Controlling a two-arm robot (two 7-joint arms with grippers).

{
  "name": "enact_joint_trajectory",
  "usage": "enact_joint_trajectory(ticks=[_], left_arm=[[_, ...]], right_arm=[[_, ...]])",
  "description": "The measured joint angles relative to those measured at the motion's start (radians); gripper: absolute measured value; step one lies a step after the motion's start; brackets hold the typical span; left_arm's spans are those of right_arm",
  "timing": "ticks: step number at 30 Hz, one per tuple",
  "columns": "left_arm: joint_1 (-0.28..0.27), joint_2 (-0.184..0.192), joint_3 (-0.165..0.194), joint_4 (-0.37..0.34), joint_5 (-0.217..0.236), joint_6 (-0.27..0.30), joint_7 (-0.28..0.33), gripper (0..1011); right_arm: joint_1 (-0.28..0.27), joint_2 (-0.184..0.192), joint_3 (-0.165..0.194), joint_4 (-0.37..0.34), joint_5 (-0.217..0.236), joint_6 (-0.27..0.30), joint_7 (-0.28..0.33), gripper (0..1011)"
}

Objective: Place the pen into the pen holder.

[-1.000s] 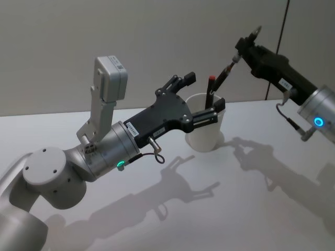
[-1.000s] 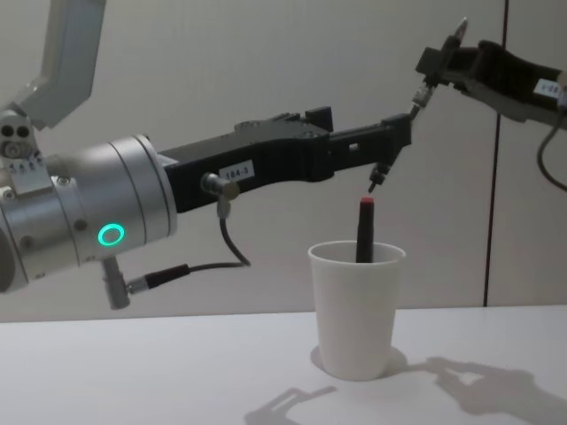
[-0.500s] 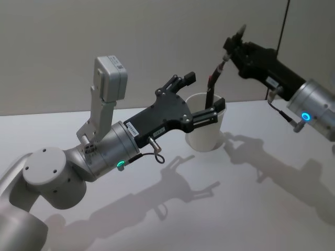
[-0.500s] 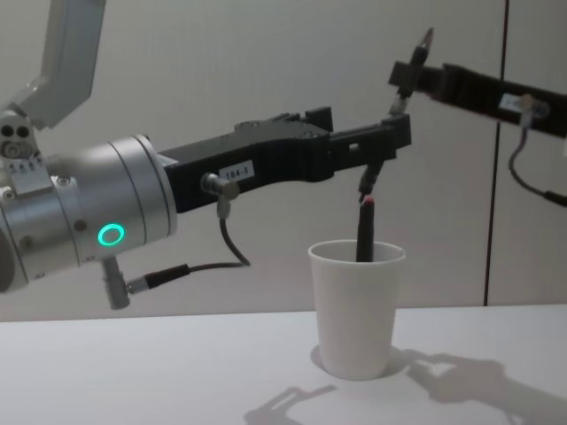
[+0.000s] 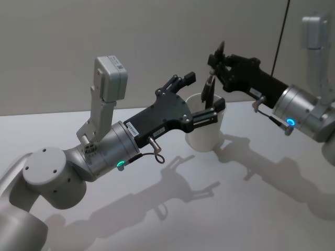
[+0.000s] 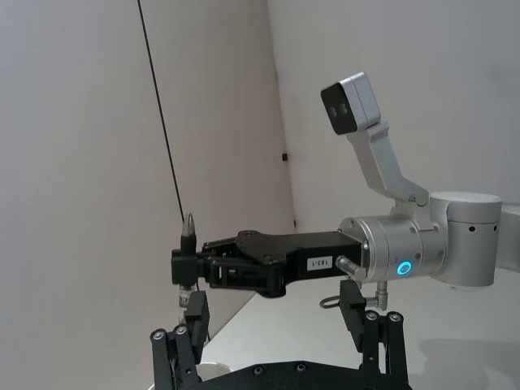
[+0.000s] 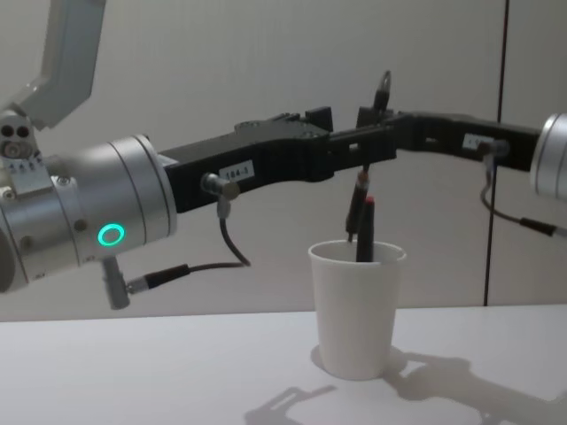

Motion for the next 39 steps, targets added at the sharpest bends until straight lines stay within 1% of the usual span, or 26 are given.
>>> enact_joint_trajectory(ticks=[3,7,14,19,20,23,25,26,27,30,31,32,33,35,37,39], left_arm=[[0.000,0.000,0.000,0.000,0.000,0.000,0.000,1001],[0.000,0.000,0.000,0.000,0.000,0.000,0.000,1001],[0.000,0.000,0.000,0.000,0.000,0.000,0.000,1001],[0.000,0.000,0.000,0.000,0.000,0.000,0.000,1001],[0.000,0.000,0.000,0.000,0.000,0.000,0.000,1001],[0.000,0.000,0.000,0.000,0.000,0.000,0.000,1001],[0.000,0.000,0.000,0.000,0.000,0.000,0.000,1001],[0.000,0.000,0.000,0.000,0.000,0.000,0.000,1001],[0.000,0.000,0.000,0.000,0.000,0.000,0.000,1001],[0.000,0.000,0.000,0.000,0.000,0.000,0.000,1001],[0.000,0.000,0.000,0.000,0.000,0.000,0.000,1001],[0.000,0.000,0.000,0.000,0.000,0.000,0.000,1001],[0.000,0.000,0.000,0.000,0.000,0.000,0.000,1001],[0.000,0.000,0.000,0.000,0.000,0.000,0.000,1001],[0.000,0.000,0.000,0.000,0.000,0.000,0.000,1001],[0.000,0.000,0.000,0.000,0.000,0.000,0.000,1001]], right_arm=[[0.002,-0.003,-0.008,0.007,-0.034,-0.003,-0.009,118],[0.002,-0.005,-0.016,0.012,-0.061,-0.005,-0.021,118],[-0.001,-0.007,-0.027,0.017,-0.090,0.004,-0.039,118],[-0.004,-0.008,-0.032,0.019,-0.102,0.011,-0.049,132],[-0.004,-0.008,-0.032,0.020,-0.103,0.012,-0.050,176],[-0.006,-0.009,-0.035,0.021,-0.109,0.015,-0.054,225],[-0.007,-0.009,-0.036,0.021,-0.112,0.017,-0.057,301],[-0.007,-0.009,-0.036,0.022,-0.113,0.017,-0.058,317],[-0.007,-0.009,-0.037,0.022,-0.115,0.018,-0.059,378],[-0.008,-0.009,-0.038,0.022,-0.117,0.019,-0.061,435],[-0.008,-0.009,-0.039,0.023,-0.118,0.020,-0.062,496],[-0.008,-0.009,-0.039,0.023,-0.119,0.020,-0.063,527],[-0.008,-0.010,-0.039,0.023,-0.119,0.021,-0.063,527],[-0.008,-0.010,-0.040,0.023,-0.121,0.022,-0.064,613],[-0.008,-0.010,-0.040,0.023,-0.121,0.022,-0.065,657],[-0.009,-0.010,-0.041,0.024,-0.122,0.023,-0.065,727]])
